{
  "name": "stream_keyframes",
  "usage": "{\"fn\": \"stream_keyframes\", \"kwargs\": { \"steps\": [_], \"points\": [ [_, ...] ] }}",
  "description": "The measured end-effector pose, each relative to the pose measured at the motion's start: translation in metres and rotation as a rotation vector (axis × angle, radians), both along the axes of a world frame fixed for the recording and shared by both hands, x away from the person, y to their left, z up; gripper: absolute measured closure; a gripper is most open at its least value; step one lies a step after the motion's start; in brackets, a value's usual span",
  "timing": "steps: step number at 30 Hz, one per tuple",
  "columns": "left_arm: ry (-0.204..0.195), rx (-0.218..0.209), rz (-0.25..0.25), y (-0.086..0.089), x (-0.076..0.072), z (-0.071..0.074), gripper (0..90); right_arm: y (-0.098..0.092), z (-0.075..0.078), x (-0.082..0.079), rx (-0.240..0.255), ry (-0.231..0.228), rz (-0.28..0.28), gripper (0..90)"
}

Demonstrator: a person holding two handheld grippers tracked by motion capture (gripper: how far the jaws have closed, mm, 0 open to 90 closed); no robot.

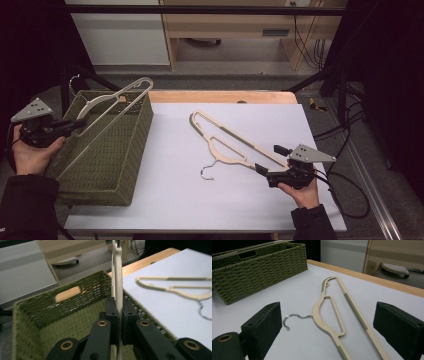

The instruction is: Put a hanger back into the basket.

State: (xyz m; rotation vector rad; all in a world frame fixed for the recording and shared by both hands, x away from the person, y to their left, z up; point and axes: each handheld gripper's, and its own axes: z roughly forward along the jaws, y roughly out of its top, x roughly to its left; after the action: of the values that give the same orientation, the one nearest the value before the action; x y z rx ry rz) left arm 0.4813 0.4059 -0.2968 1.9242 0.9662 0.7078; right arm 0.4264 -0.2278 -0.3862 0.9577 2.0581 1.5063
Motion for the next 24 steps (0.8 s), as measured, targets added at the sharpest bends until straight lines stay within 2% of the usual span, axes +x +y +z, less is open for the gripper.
{"fn": "stream_keyframes", "kwargs": {
  "steps": [6, 8, 10, 19, 21, 24],
  "points": [
    [0.012, 0.016, 0.009, 0.011, 0.000, -0.013, 86.0, 0.000, 0.000, 0.000, -0.001, 0.002, 0.001, 9.0],
    [0.011, 0.004, 0.013, 0.012, 0.000, -0.017, 86.0, -0.001, -0.001, 0.000, -0.005, 0.003, 0.005, 8.9],
    [0.021, 0.022, 0.006, 0.012, 0.000, -0.020, 86.0, 0.000, -0.001, 0.000, -0.001, 0.006, 0.000, 8.9],
    [0.048, 0.017, 0.037, 0.019, -0.006, -0.042, 86.1, 0.001, -0.002, 0.001, -0.007, 0.009, 0.003, 8.8],
    [0.060, 0.044, 0.047, 0.020, -0.006, -0.047, 86.1, 0.001, -0.002, 0.001, -0.010, 0.014, 0.007, 8.7],
    [0.054, 0.027, 0.044, 0.016, -0.007, -0.052, 86.0, 0.003, -0.003, 0.001, -0.016, 0.018, 0.008, 8.7]
  ]
}}
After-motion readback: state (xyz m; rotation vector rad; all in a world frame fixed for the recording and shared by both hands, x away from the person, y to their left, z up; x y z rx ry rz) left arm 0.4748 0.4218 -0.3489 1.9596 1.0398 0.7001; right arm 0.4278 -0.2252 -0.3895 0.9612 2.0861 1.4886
